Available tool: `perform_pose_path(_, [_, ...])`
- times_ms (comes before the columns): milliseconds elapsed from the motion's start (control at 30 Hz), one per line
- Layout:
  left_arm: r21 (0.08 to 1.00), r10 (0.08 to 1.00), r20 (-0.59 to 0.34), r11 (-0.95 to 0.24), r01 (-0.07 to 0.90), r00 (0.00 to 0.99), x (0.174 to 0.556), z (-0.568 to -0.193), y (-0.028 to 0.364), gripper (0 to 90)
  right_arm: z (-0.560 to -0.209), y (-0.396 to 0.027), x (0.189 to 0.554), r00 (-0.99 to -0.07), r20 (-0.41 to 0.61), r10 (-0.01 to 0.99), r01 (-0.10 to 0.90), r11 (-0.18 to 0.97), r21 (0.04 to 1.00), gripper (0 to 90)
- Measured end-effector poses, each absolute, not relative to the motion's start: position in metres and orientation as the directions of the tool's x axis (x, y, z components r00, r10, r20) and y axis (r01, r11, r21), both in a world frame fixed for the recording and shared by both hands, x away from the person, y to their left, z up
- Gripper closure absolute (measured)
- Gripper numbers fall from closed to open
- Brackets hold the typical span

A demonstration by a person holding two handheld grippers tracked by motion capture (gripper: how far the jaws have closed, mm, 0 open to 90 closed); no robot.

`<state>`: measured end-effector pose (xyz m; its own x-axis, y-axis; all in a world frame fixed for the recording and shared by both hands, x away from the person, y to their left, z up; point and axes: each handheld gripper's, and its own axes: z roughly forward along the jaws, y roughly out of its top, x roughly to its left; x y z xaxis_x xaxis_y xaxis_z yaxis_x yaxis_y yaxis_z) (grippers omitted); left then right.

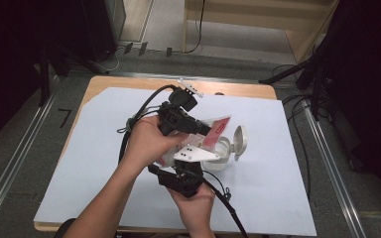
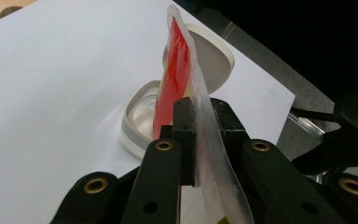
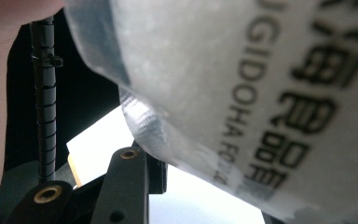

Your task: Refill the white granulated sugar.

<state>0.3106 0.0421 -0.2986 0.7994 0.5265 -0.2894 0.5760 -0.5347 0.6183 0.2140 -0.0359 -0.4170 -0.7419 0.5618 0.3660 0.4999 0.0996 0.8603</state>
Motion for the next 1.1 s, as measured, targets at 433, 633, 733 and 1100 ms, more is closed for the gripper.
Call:
perform_pose_path(433, [0.617, 0.523, -0.288, -0.539, 0.573, 0.802, 0.3106, -0.2985, 0.0421, 82.5, -0.4173, -0.0357, 0.2141, -0.742, 0.366, 0.562, 0.498, 0.098, 0.861, 64.1])
perform_pose_path(633, [0.617, 0.523, -0.288, -0.539, 0.573, 0.802, 0.3106, -0.2986, 0.0422, 82.4, -0.4173, -0.0354, 0.2140, -0.741, 0.367, 0.562, 0.500, 0.098, 0.860, 64.2])
perform_pose_path(733, [0.616, 0.523, -0.287, -0.541, 0.573, 0.802, 0.3106, -0.2985, 0.0422, 82.4, -0.4173, -0.0354, 0.2140, -0.741, 0.366, 0.563, 0.500, 0.098, 0.861, 64.1])
perform_pose_path(1100, [0.615, 0.523, -0.288, -0.541, 0.573, 0.802, 0.3101, -0.2986, 0.0417, 82.4, -0.4175, -0.0354, 0.2136, -0.741, 0.365, 0.563, 0.498, 0.098, 0.862, 64.2])
